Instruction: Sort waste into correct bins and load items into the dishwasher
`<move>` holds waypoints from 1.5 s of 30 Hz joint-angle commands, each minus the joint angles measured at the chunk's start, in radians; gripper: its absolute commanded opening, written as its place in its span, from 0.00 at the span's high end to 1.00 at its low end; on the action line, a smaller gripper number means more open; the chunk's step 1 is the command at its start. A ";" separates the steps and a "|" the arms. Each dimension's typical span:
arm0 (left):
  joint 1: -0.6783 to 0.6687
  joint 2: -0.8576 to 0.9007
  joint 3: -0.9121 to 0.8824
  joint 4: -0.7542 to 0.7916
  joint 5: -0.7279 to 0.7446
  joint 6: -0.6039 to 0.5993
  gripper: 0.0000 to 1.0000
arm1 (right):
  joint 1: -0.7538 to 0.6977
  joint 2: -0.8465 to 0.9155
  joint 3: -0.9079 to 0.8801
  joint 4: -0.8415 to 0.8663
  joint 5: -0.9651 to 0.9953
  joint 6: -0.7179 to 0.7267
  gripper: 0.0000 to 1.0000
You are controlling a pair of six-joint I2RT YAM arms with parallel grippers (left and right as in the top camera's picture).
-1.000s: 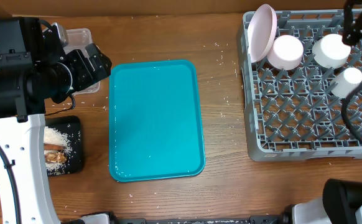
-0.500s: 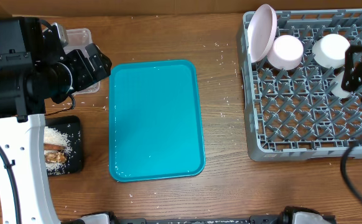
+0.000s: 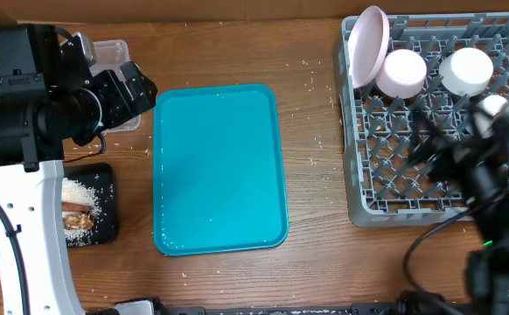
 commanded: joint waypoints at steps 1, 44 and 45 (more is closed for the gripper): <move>-0.002 -0.011 0.002 0.000 0.007 0.015 0.00 | 0.011 -0.146 -0.207 0.165 -0.077 0.015 0.00; -0.002 -0.011 0.002 0.000 0.007 0.015 0.00 | 0.154 -0.655 -0.852 0.266 0.287 0.047 0.00; -0.002 -0.011 0.002 0.000 0.007 0.015 0.00 | 0.154 -0.655 -0.852 0.264 0.299 0.048 0.00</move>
